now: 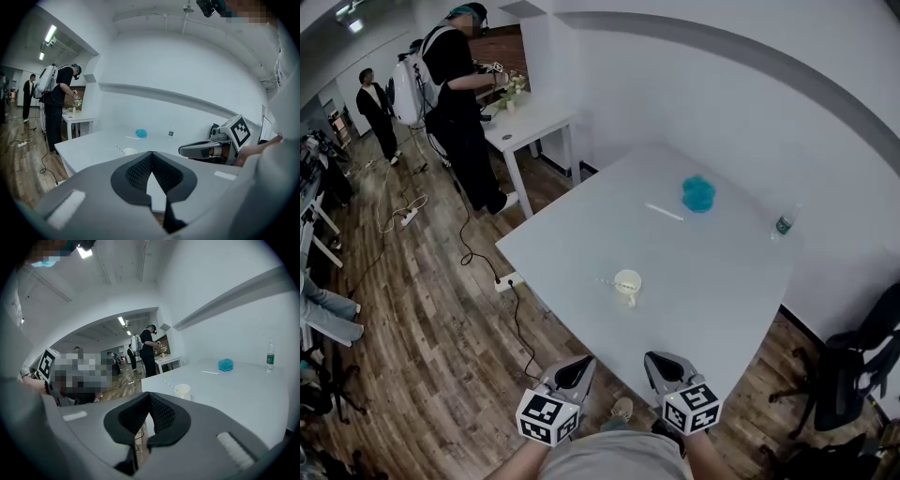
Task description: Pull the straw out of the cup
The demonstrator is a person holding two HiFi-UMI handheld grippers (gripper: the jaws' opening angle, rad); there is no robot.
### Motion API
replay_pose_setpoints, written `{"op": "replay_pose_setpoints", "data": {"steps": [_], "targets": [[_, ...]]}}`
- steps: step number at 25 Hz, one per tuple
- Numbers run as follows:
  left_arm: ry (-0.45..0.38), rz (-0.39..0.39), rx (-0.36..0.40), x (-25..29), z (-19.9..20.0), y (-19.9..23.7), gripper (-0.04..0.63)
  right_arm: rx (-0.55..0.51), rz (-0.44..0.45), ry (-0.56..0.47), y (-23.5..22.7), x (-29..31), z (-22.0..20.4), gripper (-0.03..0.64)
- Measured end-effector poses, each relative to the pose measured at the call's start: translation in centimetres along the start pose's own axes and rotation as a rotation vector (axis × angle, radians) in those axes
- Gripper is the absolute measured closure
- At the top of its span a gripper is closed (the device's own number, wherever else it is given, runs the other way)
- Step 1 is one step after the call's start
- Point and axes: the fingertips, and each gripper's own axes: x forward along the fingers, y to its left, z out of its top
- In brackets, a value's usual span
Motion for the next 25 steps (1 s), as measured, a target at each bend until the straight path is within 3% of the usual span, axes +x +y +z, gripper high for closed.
{"op": "replay_pose_setpoints", "data": {"steps": [8,25], "targets": [[0.024,-0.007,-0.001,4.1,1.2,0.3,0.577,0.026,-0.003,0.003,-4.1,1.2,1.3,0.611],[0.048,-0.074,0.032,7.8,3.6,5.1,0.577,0.033,-0.059,0.006,-6.1,5.7,4.1,0.611]]}}
